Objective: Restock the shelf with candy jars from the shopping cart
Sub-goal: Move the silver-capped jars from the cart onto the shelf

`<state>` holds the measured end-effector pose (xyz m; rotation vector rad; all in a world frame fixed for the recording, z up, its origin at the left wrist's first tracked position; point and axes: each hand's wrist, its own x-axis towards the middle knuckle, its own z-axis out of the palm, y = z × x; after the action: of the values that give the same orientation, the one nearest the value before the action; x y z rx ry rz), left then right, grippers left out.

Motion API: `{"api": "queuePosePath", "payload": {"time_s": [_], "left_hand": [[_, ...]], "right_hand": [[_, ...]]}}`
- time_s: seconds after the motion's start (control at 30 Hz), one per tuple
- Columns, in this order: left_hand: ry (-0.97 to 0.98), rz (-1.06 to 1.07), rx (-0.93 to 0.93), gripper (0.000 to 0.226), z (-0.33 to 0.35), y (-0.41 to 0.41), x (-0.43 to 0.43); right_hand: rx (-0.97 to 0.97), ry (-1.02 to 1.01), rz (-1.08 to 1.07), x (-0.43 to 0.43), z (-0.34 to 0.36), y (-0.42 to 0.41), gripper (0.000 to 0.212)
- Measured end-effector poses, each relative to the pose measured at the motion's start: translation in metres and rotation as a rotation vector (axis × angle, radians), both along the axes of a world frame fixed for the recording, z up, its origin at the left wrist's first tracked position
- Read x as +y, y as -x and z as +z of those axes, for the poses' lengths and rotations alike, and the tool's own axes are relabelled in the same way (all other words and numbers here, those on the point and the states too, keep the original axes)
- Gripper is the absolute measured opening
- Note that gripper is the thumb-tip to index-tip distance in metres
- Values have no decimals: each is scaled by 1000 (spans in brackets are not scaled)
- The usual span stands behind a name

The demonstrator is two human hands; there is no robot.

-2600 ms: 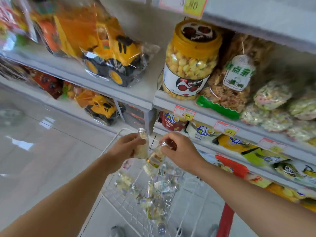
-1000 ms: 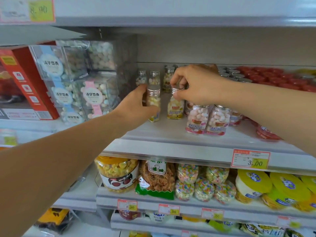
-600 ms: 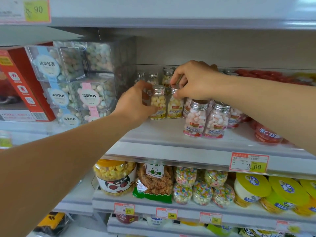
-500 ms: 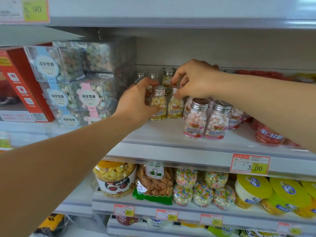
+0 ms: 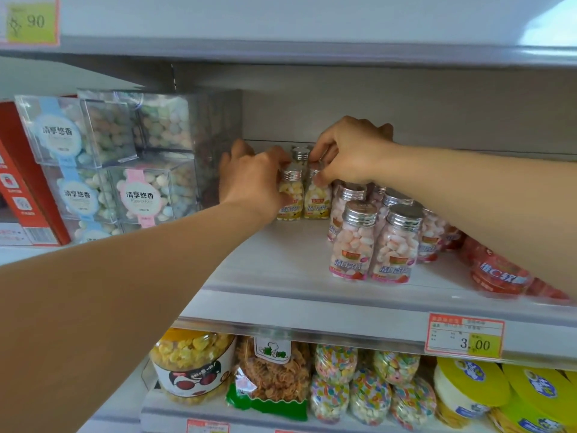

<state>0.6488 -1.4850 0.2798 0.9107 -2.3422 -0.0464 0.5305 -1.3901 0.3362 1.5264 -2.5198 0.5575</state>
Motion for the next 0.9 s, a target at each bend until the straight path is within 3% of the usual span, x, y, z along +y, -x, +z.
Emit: {"api": "queuePosePath", "payload": {"time_s": [0.23,0.6,0.9], "left_hand": [[132,94,-31,53,6,12,-5],[48,131,-21,55,6,36,-14],[60,128,-41,64,-1,36,-9]], "right_hand": [[24,-14,-25,-15,2,11,30],[-22,14,-125,-26,-3,31,35],[-114,82,-25,-17,-10,35,39]]}}
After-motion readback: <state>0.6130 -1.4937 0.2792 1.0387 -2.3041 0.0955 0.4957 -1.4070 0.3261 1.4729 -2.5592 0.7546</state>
